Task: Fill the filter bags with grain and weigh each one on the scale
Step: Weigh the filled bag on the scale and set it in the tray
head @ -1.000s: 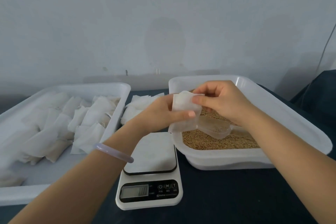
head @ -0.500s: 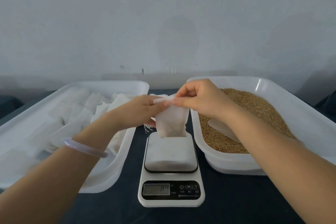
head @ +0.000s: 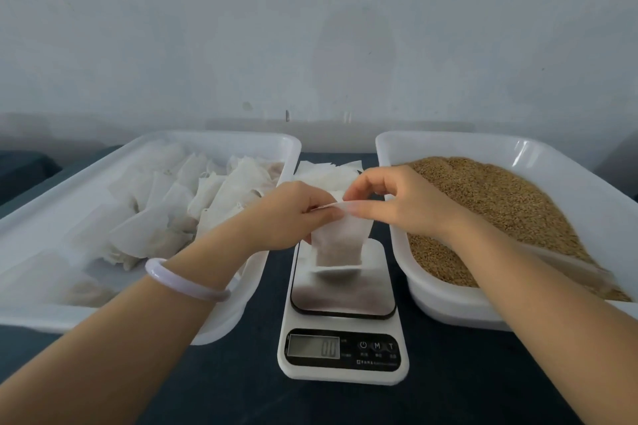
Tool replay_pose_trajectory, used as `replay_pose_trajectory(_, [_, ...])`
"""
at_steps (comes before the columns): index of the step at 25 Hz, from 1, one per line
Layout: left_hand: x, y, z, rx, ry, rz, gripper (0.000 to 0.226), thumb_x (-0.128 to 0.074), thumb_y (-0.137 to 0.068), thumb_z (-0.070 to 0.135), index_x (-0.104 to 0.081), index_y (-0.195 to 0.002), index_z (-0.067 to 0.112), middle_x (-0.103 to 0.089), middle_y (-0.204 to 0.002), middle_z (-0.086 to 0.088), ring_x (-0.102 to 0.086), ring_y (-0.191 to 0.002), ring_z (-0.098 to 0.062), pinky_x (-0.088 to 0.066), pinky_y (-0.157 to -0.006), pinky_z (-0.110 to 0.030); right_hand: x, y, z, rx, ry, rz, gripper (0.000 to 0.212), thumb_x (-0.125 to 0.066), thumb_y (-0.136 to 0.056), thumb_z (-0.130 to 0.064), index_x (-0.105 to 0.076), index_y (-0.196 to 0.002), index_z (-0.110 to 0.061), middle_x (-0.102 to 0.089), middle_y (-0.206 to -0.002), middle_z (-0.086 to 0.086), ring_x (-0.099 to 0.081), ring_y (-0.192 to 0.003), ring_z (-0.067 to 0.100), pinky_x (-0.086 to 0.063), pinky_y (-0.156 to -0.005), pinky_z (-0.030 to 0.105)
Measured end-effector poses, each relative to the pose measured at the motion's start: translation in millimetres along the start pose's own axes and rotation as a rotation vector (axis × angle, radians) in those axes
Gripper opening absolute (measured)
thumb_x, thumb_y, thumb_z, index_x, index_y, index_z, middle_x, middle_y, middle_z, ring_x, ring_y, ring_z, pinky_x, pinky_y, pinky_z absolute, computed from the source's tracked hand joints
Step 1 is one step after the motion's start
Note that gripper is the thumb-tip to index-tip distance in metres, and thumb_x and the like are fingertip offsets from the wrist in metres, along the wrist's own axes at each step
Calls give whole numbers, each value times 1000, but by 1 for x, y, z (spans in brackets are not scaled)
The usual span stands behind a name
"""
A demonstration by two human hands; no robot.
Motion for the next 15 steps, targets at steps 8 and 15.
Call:
replay_pose_trajectory(8, [-8,-1,4,1,-372,-126,35,-77,-72,32,-49,-50,34,-47,-42,19,-44,-46,1,-34,-47,-13,-17,-2,4,-39,443,-162,35,-73,-75,-28,-51,-49,-32,-46,-48,-13,-43,-61,-8,-43,-83,19])
replay_pose_trajectory(15, [-12,-5,3,-9,-502,-175,25,-71,-79,27,-60,-57,33,-51,-53,10,-45,-53,-7,-38,-55,-24,-27,-10,-6,-89,659,-347,12,-76,-72,-37,-71,-74,-27,-45,-42,-14,-41,-49,4,-26,-41,16])
Point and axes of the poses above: each hand's wrist, its own y-axis away from the middle knuckle, its own x-axis out of the back of the hand, z = x × y, the point moved 1 cm from there along -y, towards the middle knuckle
